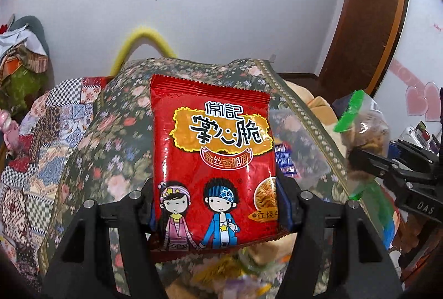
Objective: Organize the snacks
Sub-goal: 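Drop the red bag into the box with the left tool while the right drops the cookie bag in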
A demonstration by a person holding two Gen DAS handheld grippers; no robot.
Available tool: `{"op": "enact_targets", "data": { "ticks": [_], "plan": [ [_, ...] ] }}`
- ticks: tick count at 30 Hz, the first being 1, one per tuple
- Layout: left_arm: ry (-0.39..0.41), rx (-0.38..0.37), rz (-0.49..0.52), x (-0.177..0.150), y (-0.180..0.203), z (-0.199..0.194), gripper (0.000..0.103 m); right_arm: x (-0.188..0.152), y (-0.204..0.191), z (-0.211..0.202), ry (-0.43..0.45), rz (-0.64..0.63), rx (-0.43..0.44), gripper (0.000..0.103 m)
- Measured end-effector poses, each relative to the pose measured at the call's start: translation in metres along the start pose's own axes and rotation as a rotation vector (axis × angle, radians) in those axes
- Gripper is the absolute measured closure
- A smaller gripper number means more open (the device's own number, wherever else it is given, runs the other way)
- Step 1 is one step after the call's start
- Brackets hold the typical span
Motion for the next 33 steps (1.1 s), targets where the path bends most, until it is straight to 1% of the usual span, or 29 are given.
{"op": "enact_targets", "data": {
  "ticks": [3, 7, 10, 13, 18, 22, 26, 30, 31, 33],
  "plan": [
    [-0.007, -0.004, -0.006, 0.008, 0.005, 0.014, 0.04, 0.009, 0.002, 0.012, 0.003, 0.0, -0.005, 0.059],
    [-0.035, 0.0, -0.018, 0.012, 0.004, 0.041, 0.04, 0.014, 0.007, 0.035, -0.018, 0.018, -0.018, 0.059],
    [-0.066, 0.009, -0.027, 0.012, 0.001, 0.062, 0.04, 0.013, 0.01, 0.056, -0.047, 0.017, -0.039, 0.059],
    [-0.095, 0.018, -0.036, 0.013, -0.003, 0.082, 0.04, 0.011, 0.014, 0.075, -0.083, 0.02, -0.043, 0.059],
    [-0.134, 0.043, -0.022, 0.012, -0.008, 0.108, 0.04, 0.007, 0.022, 0.103, -0.144, 0.031, -0.044, 0.059],
    [-0.166, 0.037, -0.016, 0.008, -0.011, 0.123, 0.039, 0.005, 0.022, 0.116, -0.177, 0.014, -0.051, 0.059],
    [-0.178, 0.063, -0.014, 0.004, -0.014, 0.133, 0.039, 0.001, 0.025, 0.126, -0.212, 0.023, -0.04, 0.058],
    [-0.2, 0.068, -0.027, -0.001, -0.018, 0.139, 0.038, -0.003, 0.024, 0.128, -0.235, 0.017, -0.054, 0.057],
    [-0.204, 0.066, -0.032, -0.002, -0.019, 0.139, 0.038, -0.002, 0.023, 0.127, -0.231, 0.015, -0.054, 0.056],
    [-0.205, 0.062, -0.039, -0.003, -0.02, 0.137, 0.038, 0.0, 0.022, 0.122, -0.222, 0.016, -0.052, 0.047]
  ]
}}
Point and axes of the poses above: each gripper's, at about its wrist camera, not at the fingertips, and z roughly the way its jaws point, y to its right, x to its top, the point moved 7 cm from there along z, roughly the way its jaws point, and after that the axes turned 6 degrees about -z, right-handed, at the moved point
